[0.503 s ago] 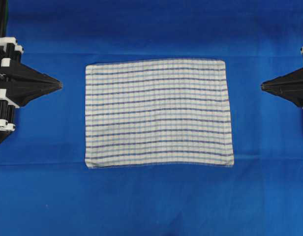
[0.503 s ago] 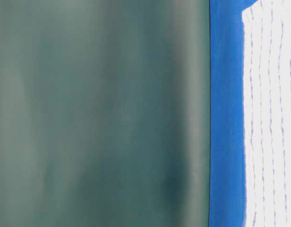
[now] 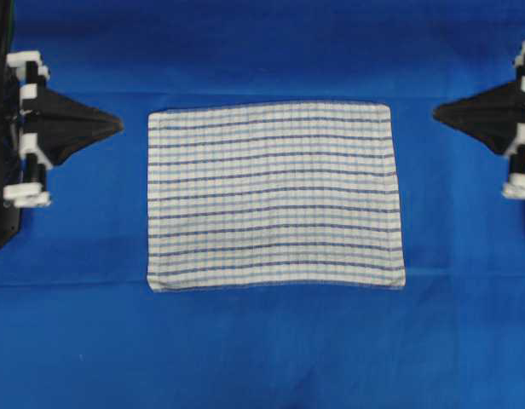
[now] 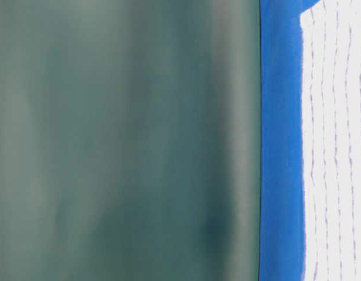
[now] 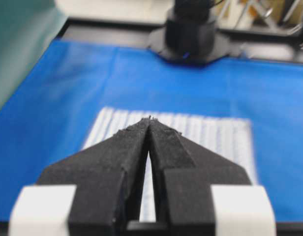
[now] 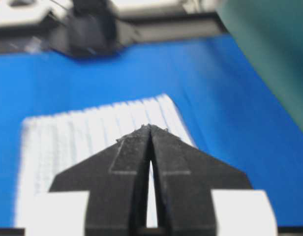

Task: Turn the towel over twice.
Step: 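Move both grippers inward toward the towel's two far corners, then pinch the far left and far right towel corners with both grippers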

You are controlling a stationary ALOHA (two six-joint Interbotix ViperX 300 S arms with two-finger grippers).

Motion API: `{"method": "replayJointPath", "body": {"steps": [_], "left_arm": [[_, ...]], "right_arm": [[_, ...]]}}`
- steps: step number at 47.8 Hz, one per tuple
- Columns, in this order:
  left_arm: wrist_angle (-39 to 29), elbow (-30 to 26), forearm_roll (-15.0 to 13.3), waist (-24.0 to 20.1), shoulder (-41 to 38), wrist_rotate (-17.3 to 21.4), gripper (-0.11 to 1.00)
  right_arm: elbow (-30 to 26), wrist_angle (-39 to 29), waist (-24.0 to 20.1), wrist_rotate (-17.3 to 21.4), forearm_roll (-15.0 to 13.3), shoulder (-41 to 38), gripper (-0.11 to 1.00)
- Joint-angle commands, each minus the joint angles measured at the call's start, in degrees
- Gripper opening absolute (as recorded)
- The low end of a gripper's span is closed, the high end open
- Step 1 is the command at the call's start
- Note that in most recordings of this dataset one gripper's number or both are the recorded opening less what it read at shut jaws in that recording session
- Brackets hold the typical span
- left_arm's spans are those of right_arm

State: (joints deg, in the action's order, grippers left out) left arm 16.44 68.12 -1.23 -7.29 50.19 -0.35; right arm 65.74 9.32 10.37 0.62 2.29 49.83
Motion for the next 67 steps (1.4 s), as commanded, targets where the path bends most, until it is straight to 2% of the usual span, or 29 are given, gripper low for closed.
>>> {"method": "replayJointPath", "body": {"steps": [1,7,12,15,22,25,31,44,50,59,67], "left_arm": [[0.53,-0.09,-0.09,-2.55,-2.29,-0.09,0.00],[1.85,0.79,-0.26,-5.54,-5.19,-0.18,0.02],[4.39,2.37,-0.62,-8.44,-8.61,-0.35,0.20],[5.89,3.43,-0.97,-10.02,-10.90,-0.53,0.38],[10.55,5.36,-1.05,-13.36,-17.49,-1.05,0.80],[12.66,5.80,-1.05,-14.33,-20.74,-1.23,0.90],[15.82,5.89,-1.05,-16.00,-28.04,-1.76,0.89],[23.82,3.96,-1.05,-18.72,-43.59,-1.85,0.89],[24.87,2.90,-1.05,-19.95,-49.04,-1.85,0.89],[24.79,1.67,-1.05,-20.74,-52.56,-1.85,0.88],[23.29,1.23,-1.05,-20.92,-53.44,-1.85,0.82]], "right_arm": [[-1.23,-0.35,3.78,0.09,1.41,-3.34,0.00],[-1.23,-1.32,8.17,0.09,2.29,-8.53,0.01],[-1.85,-2.55,11.25,0.09,2.37,-13.97,0.03],[-2.55,-2.90,13.27,0.09,2.37,-18.19,0.16],[-3.78,-2.55,16.17,-0.18,2.02,-26.46,0.58],[-4.39,-2.37,17.40,-0.26,1.93,-29.79,0.66],[-5.71,-1.58,18.90,-0.62,1.85,-36.04,0.58],[-8.00,0.88,19.51,-0.88,1.85,-45.53,0.59],[-8.44,1.85,19.51,-0.79,1.85,-48.34,0.59],[-8.70,2.46,19.51,-0.79,1.85,-50.54,0.59],[-8.61,2.29,19.51,-0.79,1.85,-50.54,0.58]]}}
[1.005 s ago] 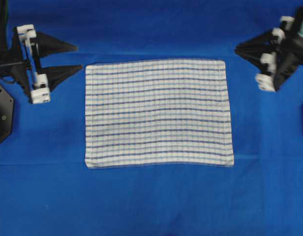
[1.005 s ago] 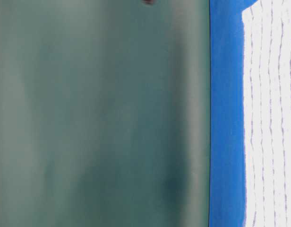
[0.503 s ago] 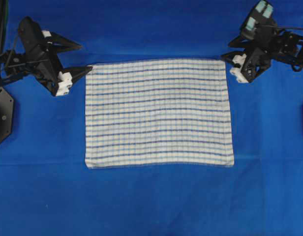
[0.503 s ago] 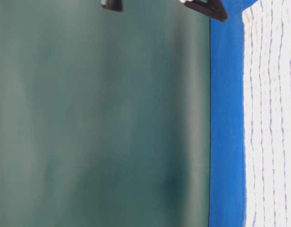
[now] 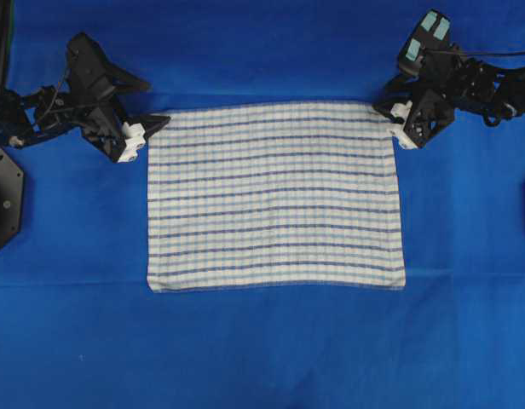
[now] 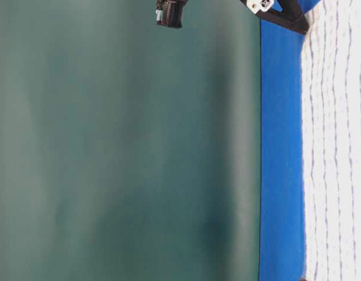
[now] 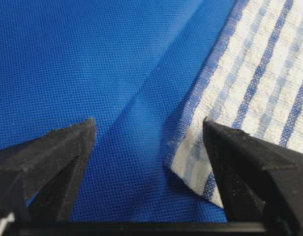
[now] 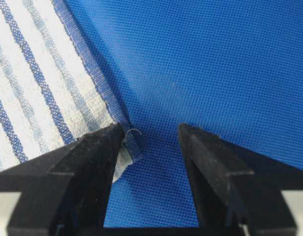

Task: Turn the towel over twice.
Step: 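Pinch the far left and far right towel corners with both grippers, then lift the held corners up and back, raising the towel off the table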

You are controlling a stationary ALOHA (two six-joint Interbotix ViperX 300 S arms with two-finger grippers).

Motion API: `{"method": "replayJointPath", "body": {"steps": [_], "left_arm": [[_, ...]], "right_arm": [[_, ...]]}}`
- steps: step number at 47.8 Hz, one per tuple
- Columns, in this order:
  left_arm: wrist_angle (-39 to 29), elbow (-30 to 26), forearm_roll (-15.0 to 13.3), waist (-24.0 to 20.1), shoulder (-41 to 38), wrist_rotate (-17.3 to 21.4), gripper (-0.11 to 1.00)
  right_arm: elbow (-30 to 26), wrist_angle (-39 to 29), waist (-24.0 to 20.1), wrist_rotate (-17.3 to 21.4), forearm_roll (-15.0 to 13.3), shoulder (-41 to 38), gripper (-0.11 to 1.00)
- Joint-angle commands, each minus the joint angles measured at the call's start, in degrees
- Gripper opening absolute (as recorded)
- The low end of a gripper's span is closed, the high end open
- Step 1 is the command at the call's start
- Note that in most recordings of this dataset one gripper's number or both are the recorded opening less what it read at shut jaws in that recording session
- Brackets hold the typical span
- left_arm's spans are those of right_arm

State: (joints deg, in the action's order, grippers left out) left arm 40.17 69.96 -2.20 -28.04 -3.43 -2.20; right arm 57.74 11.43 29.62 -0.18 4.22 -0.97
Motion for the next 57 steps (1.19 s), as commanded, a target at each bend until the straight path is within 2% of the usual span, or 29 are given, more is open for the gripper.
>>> {"method": "replayJointPath", "body": {"steps": [1,5,8,11,16,19,29,39,48,57], "left_arm": [[-0.88,-0.70,-0.09,-0.18,0.18,0.00,0.80],[-3.25,-0.97,-0.09,-0.18,0.09,0.00,0.65],[-4.57,-1.14,-0.09,-0.18,0.00,0.00,0.47],[-5.71,-1.23,0.00,-0.18,0.00,0.00,0.32],[-6.50,-1.23,0.09,-0.09,0.00,0.00,0.13],[-6.50,-1.32,0.09,0.09,0.00,0.00,0.07],[-6.94,-1.32,0.09,0.26,0.09,0.00,0.06],[-8.53,-1.93,0.18,-0.09,3.25,1.32,0.06],[-15.64,-4.66,0.35,-2.29,10.81,3.25,0.06],[-22.85,-8.44,0.35,-4.31,18.37,8.35,0.06]], "right_arm": [[-0.62,0.09,0.26,0.00,-0.09,0.26,0.58],[-0.62,-0.09,0.18,0.00,-0.09,0.26,0.56],[-0.70,-0.35,-0.09,0.00,-0.09,0.26,0.52],[-0.79,-0.97,-0.53,-0.09,-0.09,0.26,0.40],[-0.62,-1.41,-1.05,-0.09,-0.09,0.26,0.10],[-0.44,-1.49,-1.05,0.00,-0.09,0.26,0.05],[-0.44,-1.23,-0.97,0.62,0.00,0.53,0.05],[-0.09,-1.14,1.32,0.79,0.53,2.02,0.05],[-0.18,-1.14,3.96,0.70,0.53,5.62,0.05],[-0.62,-1.41,7.38,0.00,0.26,10.81,0.05]]}}
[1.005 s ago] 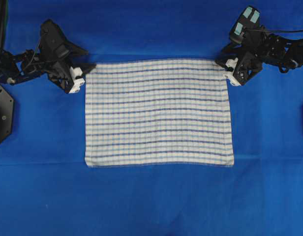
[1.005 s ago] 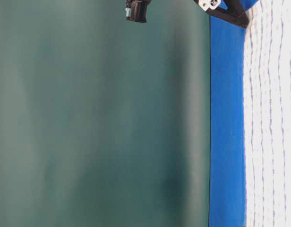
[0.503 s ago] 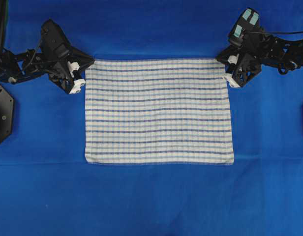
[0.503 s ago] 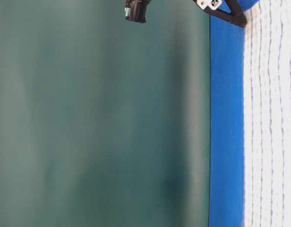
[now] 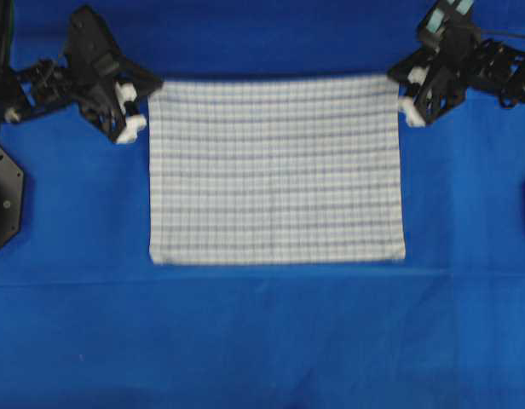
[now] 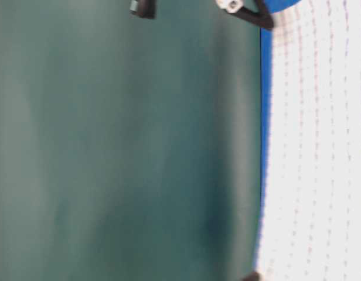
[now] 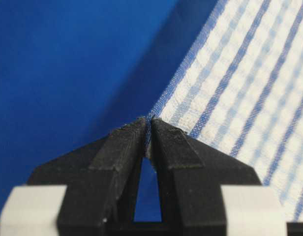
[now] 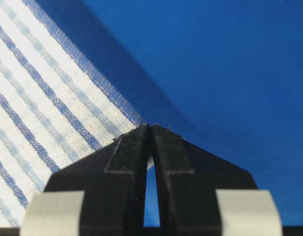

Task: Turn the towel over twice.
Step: 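Lift the held corners up and back, raising the towel off the table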

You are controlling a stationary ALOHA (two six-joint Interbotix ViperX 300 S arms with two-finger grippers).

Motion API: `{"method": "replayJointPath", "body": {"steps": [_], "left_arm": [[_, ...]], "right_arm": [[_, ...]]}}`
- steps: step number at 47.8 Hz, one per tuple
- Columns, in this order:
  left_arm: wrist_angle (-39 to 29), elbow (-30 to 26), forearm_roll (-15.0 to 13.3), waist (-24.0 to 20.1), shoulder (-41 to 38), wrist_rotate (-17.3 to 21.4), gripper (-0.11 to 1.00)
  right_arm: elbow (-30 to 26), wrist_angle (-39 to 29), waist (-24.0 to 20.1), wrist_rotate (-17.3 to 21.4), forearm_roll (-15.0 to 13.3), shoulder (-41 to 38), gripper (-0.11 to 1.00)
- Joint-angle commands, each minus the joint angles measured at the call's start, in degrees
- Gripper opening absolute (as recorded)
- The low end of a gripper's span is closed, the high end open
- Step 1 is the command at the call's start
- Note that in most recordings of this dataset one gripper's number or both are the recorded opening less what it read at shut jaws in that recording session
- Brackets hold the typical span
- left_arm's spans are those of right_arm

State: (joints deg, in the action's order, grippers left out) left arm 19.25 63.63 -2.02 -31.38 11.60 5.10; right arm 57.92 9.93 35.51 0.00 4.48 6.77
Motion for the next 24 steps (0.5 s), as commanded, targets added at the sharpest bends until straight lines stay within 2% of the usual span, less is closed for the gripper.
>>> {"method": "replayJointPath", "body": {"steps": [1,7,15,24], "left_arm": [[-2.64,-2.46,0.18,-1.14,4.13,1.58,0.06],[-6.24,-5.10,0.18,-2.64,8.96,4.31,0.06],[-9.32,-7.91,0.18,-3.87,14.85,7.29,0.06],[-12.04,-10.63,0.26,-4.04,20.39,7.73,0.06]], "right_arm": [[-0.97,0.09,1.85,-0.26,-0.09,3.78,0.05],[-2.11,-1.32,4.04,-0.97,-0.35,8.88,0.05],[-5.01,-6.94,5.36,-2.29,-0.97,16.26,0.05],[-9.58,-14.06,5.62,-3.16,-2.81,23.29,0.05]]}}
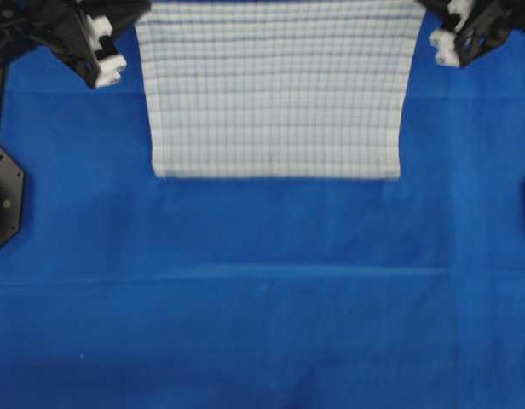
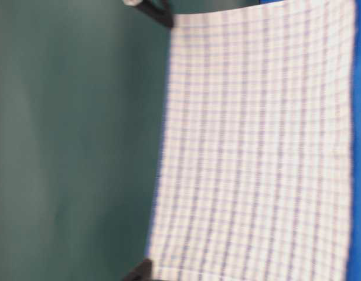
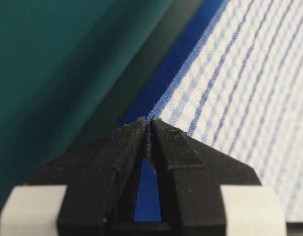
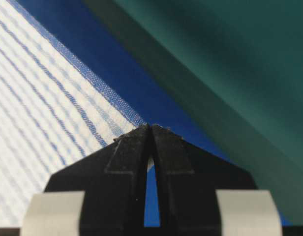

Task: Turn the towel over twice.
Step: 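Lift the held corners up and back, raising the towel off the table, then swing the held edge forward and lay the towel down flipped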

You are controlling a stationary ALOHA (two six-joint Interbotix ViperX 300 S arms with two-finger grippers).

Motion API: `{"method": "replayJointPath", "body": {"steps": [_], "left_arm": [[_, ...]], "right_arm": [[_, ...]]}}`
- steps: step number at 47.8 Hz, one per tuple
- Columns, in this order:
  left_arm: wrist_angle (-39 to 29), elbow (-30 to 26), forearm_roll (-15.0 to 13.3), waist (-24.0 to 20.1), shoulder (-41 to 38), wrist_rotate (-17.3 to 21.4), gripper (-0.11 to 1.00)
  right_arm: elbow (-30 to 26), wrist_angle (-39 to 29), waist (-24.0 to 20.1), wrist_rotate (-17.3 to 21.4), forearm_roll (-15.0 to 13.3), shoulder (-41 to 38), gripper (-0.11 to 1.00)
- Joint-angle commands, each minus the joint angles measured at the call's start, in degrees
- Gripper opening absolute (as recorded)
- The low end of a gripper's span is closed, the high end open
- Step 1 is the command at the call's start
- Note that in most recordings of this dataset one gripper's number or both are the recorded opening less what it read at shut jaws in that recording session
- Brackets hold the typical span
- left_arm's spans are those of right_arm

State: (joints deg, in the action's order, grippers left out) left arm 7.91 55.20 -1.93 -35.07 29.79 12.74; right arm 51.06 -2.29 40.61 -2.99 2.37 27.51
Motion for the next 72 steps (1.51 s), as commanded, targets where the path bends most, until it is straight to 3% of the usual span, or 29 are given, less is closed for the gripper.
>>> {"method": "replayJointPath", "body": {"steps": [1,21,42,51,62,72], "left_arm": [[-1.14,-2.55,0.18,-0.35,2.81,0.09,0.06],[-3.78,-5.80,0.26,-0.35,8.96,0.26,0.06],[-4.75,-4.39,0.26,1.76,8.35,0.00,0.06],[-5.27,1.58,0.26,7.73,8.09,-1.41,0.06],[-4.92,9.58,-0.18,19.16,5.10,-4.39,0.06],[-0.79,13.71,-0.18,31.03,-2.11,-12.04,0.06]], "right_arm": [[-3.16,-2.37,0.44,-0.18,-0.88,3.16,0.05],[-9.67,-10.72,0.44,-0.18,-2.90,8.88,0.05],[-9.23,-18.19,-1.85,1.32,-2.29,10.28,0.05],[-4.04,-21.88,-9.32,6.94,-1.23,10.63,0.05],[4.39,-18.46,-20.39,16.44,-1.32,9.58,0.05],[10.81,-12.13,-29.44,25.58,-1.32,5.45,0.05]]}}
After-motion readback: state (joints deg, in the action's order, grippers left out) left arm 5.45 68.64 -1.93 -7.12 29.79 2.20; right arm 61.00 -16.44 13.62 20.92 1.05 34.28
